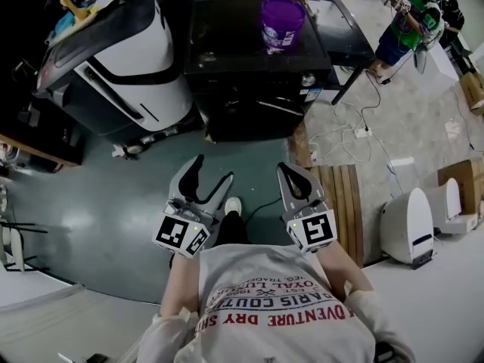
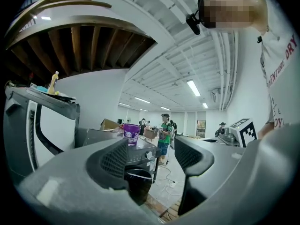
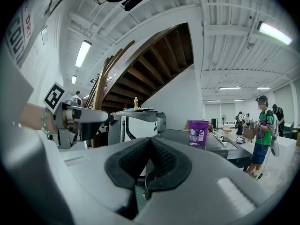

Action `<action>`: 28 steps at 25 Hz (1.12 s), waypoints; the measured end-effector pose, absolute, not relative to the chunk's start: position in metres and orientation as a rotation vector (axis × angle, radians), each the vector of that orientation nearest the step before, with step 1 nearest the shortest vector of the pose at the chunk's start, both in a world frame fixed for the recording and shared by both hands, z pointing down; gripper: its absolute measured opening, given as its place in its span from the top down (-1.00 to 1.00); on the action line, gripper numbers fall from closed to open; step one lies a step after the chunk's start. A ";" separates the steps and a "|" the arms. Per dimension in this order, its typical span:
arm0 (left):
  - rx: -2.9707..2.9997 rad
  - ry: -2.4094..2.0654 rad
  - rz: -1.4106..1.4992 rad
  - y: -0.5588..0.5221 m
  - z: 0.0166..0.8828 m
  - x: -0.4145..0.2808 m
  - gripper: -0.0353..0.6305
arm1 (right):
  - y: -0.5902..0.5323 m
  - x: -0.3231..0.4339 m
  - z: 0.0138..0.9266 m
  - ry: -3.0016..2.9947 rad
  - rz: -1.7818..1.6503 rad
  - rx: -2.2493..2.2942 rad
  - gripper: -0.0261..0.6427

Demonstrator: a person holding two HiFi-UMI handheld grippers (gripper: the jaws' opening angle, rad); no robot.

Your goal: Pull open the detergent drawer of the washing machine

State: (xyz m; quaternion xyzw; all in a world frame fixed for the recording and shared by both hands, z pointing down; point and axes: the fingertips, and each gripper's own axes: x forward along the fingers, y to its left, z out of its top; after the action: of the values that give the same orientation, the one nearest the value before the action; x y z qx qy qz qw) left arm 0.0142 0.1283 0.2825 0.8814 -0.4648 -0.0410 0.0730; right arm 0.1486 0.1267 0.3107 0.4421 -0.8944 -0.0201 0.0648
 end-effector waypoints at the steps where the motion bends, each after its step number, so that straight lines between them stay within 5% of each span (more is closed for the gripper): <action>1: 2.648 -1.383 -0.128 0.114 0.283 0.007 -0.01 | 0.112 0.140 0.311 -2.693 -0.064 1.335 0.92; 12: 2.689 -1.240 -0.099 -0.024 0.302 -0.058 -0.01 | -0.025 0.057 0.314 -2.634 -0.038 1.450 0.92; 28: 2.426 -1.101 -0.158 -0.118 0.408 -0.066 -0.01 | -0.118 0.034 0.375 -2.578 0.075 1.363 0.92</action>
State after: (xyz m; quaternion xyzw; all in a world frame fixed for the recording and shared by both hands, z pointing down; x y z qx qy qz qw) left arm -0.0664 -0.1183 0.4079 0.8837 -0.4012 -0.0575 0.2342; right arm 0.0341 -0.1175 0.3748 0.4642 -0.8783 0.0255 0.1120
